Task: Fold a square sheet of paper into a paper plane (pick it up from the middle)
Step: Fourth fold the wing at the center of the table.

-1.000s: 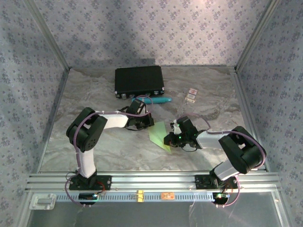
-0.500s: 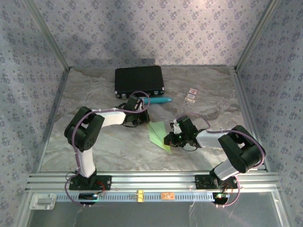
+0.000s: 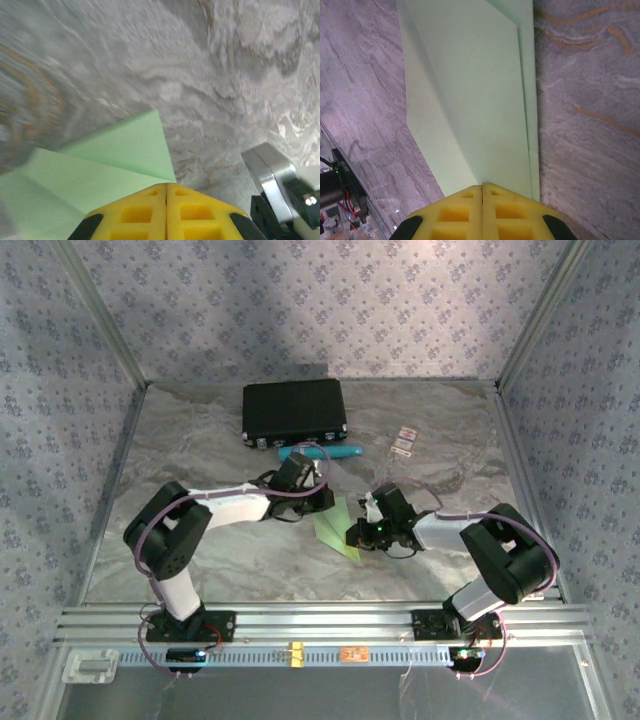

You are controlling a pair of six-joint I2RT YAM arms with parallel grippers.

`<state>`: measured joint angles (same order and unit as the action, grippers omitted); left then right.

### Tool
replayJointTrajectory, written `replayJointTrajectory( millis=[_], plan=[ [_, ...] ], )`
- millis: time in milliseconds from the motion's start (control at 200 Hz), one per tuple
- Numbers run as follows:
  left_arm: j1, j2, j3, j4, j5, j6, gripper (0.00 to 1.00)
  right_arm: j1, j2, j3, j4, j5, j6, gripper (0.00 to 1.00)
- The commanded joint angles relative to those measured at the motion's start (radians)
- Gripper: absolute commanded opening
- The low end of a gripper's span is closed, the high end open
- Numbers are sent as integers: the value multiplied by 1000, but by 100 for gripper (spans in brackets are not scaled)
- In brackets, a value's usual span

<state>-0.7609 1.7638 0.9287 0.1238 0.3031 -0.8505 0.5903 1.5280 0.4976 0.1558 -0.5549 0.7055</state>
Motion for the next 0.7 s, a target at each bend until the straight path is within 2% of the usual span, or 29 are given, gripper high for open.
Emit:
replayJointTrajectory(
  millis=[0,150,325,545,695],
  plan=[
    [-11,70,-30,84,40,-45,7,-3,25,1,-141,25,-29,1],
    [-6,111,-46,45,-24,-81,5,-6,0,39,-179,13,-30,2],
    [4,108,-85,50,-26,-85,4,-2,-46,130,-210,8,-23,3],
    [3,105,-85,50,-15,-76,5,20,67,223,-186,16,-18,4],
    [5,105,-84,46,-17,-74,4,27,132,203,-173,27,-15,4]
  ],
)
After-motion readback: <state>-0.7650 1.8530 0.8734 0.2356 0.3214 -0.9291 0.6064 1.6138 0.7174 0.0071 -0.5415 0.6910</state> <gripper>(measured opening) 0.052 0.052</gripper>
